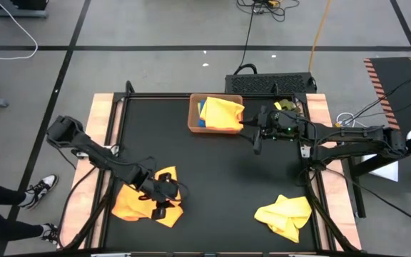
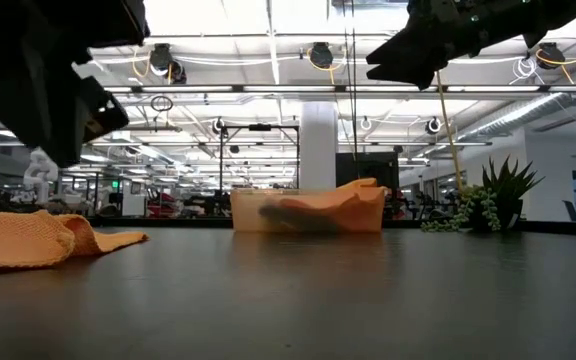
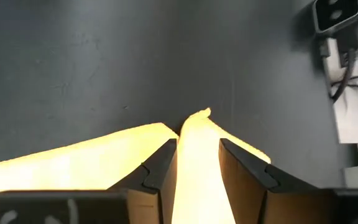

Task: Fold microfiber towels
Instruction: Fold the orange microfiber towel

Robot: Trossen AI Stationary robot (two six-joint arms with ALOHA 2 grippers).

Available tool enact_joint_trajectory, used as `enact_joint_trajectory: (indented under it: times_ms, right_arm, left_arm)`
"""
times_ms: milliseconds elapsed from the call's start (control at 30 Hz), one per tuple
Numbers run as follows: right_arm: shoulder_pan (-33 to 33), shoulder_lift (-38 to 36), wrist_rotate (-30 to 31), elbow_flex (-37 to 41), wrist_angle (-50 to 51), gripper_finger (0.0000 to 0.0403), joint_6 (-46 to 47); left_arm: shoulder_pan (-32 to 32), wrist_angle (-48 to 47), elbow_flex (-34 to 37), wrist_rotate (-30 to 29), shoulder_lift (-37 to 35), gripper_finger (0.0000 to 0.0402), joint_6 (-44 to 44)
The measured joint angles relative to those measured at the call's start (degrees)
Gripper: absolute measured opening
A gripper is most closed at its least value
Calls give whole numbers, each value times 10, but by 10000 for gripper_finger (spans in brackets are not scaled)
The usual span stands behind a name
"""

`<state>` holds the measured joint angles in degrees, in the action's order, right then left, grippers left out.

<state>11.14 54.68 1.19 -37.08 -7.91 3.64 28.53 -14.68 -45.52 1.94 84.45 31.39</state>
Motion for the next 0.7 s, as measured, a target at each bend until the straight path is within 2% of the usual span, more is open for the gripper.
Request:
enact_joint_trajectory:
  times_ms: [133,333,433,567,700]
  right_arm:
    - [0,0,0,0,0,212,-2]
    - [0,0,1,0,0,212,-2]
    - [0,0,1,0,0,212,-2]
    - [0,0,1,0,0,212,-2]
    - [0,0,2,0,1,212,-2]
  left_arm:
    - [-2,5,0,7,22,137,-7]
    - [1,50,0,8,46,207,-25]
    - [5,92,0,8,62,230,-52]
    - [7,105,-1,8,85,234,-79]
    - [6,102,-16,5,107,219,-115]
